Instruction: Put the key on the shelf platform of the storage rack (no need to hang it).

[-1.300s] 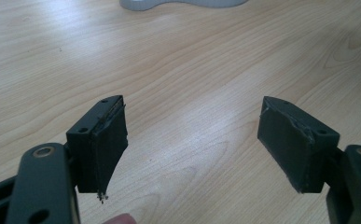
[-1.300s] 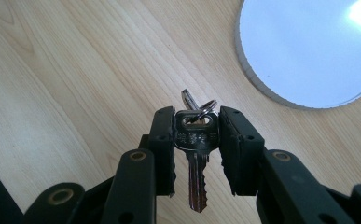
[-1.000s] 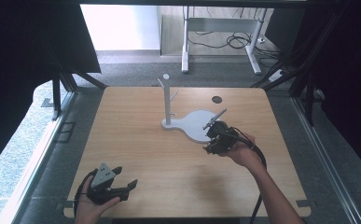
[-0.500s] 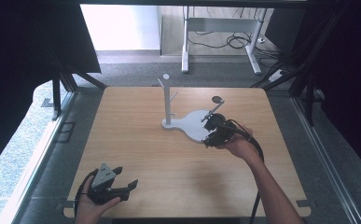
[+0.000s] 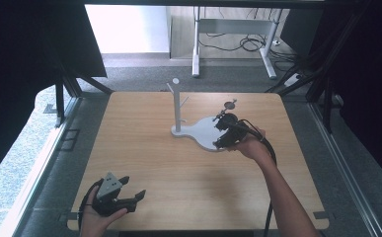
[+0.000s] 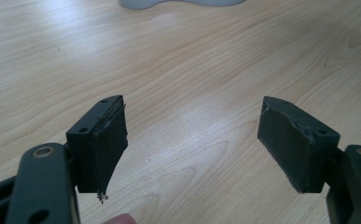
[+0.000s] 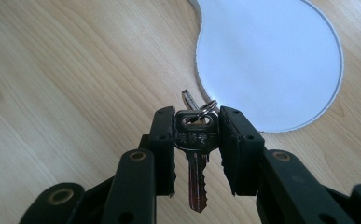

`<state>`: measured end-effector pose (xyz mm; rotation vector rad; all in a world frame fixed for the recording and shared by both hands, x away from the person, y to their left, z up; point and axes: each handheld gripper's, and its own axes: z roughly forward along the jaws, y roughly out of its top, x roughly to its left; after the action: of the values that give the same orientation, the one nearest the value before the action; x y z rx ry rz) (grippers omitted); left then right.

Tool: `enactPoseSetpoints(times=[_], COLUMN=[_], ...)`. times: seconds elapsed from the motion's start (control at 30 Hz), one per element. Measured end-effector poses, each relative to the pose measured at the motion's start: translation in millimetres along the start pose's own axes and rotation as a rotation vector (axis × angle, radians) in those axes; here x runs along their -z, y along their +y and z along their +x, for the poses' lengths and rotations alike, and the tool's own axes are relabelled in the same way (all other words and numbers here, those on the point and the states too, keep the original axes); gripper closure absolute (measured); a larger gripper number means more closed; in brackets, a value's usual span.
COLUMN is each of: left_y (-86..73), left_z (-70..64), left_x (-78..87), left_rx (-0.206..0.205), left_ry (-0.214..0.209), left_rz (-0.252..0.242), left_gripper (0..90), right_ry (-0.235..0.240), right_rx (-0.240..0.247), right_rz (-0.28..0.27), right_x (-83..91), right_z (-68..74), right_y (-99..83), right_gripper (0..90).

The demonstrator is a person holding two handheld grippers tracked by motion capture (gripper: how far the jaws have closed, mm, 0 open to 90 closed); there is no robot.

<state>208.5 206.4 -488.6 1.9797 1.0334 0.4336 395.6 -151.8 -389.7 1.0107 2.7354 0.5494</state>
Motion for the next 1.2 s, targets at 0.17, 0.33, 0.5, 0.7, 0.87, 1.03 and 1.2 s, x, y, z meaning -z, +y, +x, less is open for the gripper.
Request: enactPoseSetpoints(times=[0.17,0.33,0.5,0.7,0.87,1.03,1.2], left_y=[-0.1,0.0,-0.3,-0.2,-0.1,-0.3,-0.4], left_z=[0.4,0.8,1.0,0.8,1.1,2.0,2.7], left_x=[0.1,0.9,0.5,0.5,0.8,0.9,0.8], left_rx=[0.003,0.003,0.002,0.001,0.001,0.002,0.002], left_ry=[0.001,0.002,0.001,-0.001,0.000,0.001,0.001], left_rz=[0.000,-0.002,0.000,0.001,0.000,0.002,0.002], left_gripper=[24.2,24.1,24.2,24.2,24.2,24.2,24.2], right_ry=[0.007,0.008,0.005,0.007,0.011,0.016,0.020], right_rx=[-0.012,-0.030,-0.039,-0.057,-0.070,-0.084,-0.100], right_rz=[0.003,0.007,0.015,0.020,0.023,0.024,0.021], right_x=[-3.5,-8.3,-13.6,-20.5,-26.6,-32.8,-36.6], right_z=[-5.2,-10.2,-15.8,-22.4,-29.3,-35.9,-41.8], right_y=[3.7,7.0,11.8,17.7,19.7,20.7,21.9], right_gripper=[68.1,68.1,68.1,68.1,68.1,68.1,68.1])
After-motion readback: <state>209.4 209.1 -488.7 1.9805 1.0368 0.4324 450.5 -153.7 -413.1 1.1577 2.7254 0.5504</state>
